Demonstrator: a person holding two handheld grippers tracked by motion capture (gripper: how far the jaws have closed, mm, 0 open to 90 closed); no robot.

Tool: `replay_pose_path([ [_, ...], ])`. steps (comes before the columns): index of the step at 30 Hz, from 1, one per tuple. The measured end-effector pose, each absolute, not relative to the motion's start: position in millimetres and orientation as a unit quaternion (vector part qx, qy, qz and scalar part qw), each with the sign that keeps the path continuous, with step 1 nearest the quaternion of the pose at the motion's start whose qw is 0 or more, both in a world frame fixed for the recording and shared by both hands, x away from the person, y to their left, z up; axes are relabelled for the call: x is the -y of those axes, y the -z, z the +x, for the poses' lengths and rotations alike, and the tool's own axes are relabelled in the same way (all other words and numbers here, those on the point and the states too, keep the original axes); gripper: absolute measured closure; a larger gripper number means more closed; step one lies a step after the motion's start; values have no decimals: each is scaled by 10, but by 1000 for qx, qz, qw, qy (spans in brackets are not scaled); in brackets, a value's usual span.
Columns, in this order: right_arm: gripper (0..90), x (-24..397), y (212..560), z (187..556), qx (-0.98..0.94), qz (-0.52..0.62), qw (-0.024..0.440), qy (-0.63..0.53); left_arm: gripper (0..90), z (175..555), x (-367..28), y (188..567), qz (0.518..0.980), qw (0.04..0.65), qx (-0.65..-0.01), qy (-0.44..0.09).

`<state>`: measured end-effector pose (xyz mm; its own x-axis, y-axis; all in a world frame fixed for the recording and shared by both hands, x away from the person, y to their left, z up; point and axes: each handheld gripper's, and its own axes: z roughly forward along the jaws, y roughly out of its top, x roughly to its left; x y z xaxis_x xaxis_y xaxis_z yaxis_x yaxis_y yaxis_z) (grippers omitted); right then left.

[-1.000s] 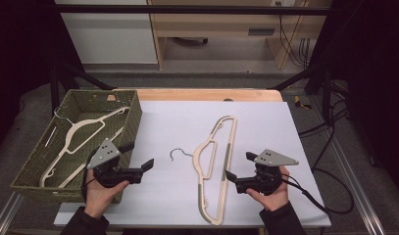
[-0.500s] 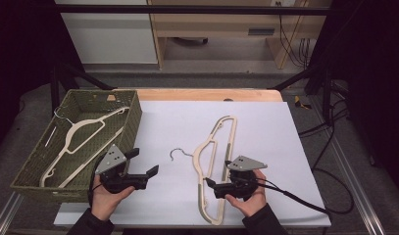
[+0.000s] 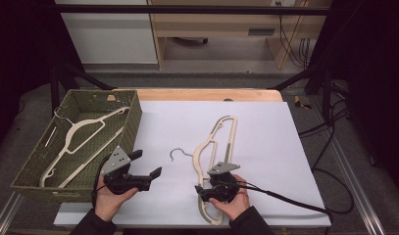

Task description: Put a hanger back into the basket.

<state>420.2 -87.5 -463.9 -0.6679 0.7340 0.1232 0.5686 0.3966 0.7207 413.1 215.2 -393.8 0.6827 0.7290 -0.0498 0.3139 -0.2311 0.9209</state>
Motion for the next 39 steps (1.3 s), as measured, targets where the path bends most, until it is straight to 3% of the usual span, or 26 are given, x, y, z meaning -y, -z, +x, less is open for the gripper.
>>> replay_pose_path([
  [10, 510, 788, 4757, 4227, -837, 403, 106, -355, 106, 4132, -2130, 3960, 763, 511, -341, -199],
  [15, 618, 783, 4741, 4225, -832, 416, 83, -357, 108, 4132, -2136, 3959, 762, 512, -342, -199],
  [25, 690, 791, 4696, 4214, -824, 441, 57, -352, 109, 4131, -2119, 3981, 766, 508, -341, -197],
  [33, 765, 898, 4649, 4194, -830, 446, 80, -325, 109, 4128, -2121, 3987, 766, 508, -342, -197],
  [35, 899, 946, 4624, 4186, -829, 448, 83, -324, 109, 4127, -2120, 3988, 766, 507, -342, -196],
  [37, 898, 997, 4635, 4190, -836, 447, 106, -299, 109, 4126, -2118, 3989, 766, 507, -342, -197],
  [39, 819, 1033, 4671, 4197, -831, 457, 104, -300, 109, 4125, -2115, 3988, 766, 508, -341, -197],
])
